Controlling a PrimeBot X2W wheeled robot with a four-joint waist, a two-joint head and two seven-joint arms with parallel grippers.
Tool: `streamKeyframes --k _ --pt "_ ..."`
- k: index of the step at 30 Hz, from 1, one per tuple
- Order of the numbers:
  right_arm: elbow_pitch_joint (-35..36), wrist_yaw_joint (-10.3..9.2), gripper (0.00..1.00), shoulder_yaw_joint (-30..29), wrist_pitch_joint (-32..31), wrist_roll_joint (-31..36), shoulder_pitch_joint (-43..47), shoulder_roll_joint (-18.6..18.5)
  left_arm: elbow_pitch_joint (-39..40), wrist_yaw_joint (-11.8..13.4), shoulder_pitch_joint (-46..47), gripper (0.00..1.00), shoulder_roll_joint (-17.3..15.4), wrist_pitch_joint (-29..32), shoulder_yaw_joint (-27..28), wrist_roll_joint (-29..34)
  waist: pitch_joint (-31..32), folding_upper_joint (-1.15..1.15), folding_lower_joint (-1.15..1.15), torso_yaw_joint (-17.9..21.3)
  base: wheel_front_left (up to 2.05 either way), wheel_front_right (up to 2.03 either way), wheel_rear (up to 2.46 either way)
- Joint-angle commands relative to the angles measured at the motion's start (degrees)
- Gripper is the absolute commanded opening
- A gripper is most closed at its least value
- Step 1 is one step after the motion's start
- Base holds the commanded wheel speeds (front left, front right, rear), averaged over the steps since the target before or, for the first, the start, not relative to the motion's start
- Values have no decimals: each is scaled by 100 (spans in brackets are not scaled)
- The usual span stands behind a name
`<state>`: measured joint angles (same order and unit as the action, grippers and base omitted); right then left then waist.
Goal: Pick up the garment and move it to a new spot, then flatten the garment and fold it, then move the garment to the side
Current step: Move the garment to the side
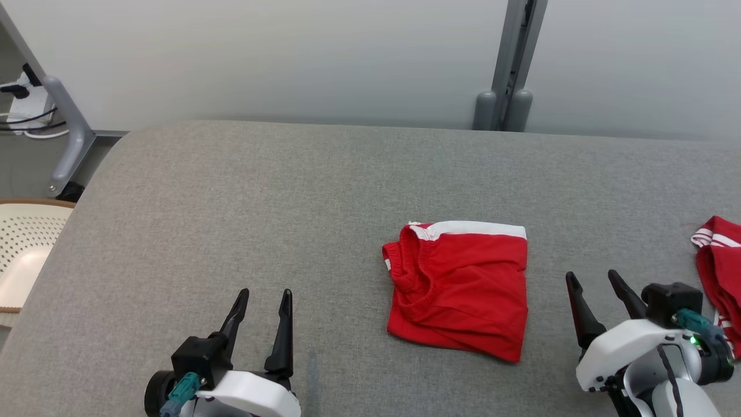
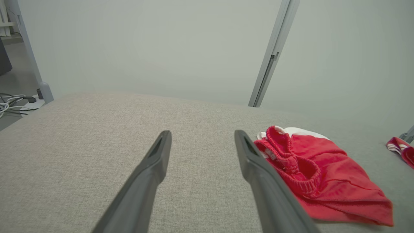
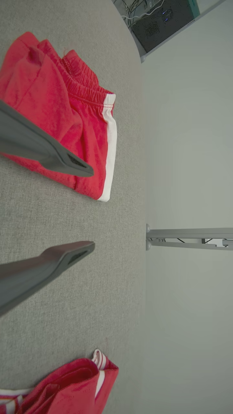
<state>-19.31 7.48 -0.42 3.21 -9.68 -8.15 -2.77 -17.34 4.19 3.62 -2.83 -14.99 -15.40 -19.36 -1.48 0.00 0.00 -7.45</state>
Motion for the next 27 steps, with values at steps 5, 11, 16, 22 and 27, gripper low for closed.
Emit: streamKeyframes --k 5,11,16,22,27 --pt "-458 3 100 27 -1047 -327 -571 -30 41 77 163 100 -21 -25 -96 -101 -202 0 0 -252 0 0 0" --pt "-928 3 100 131 -1832 -796 -998 -210 78 122 232 100 -20 -25 -145 -188 -389 0 0 -476 0 0 0" --pt "-1190 3 100 188 -2257 -1203 -1211 -288 104 151 290 100 -20 -25 -149 -237 -503 0 0 -584 0 0 0" --pt "-1544 3 100 251 -3059 -1756 -1496 -330 135 182 326 100 -20 -25 -166 -274 -598 0 0 -658 0 0 0" --pt "-1612 3 43 455 -3364 -1904 -1640 -403 153 195 356 100 -20 -25 -141 -286 -643 0 0 -642 0 0 0"
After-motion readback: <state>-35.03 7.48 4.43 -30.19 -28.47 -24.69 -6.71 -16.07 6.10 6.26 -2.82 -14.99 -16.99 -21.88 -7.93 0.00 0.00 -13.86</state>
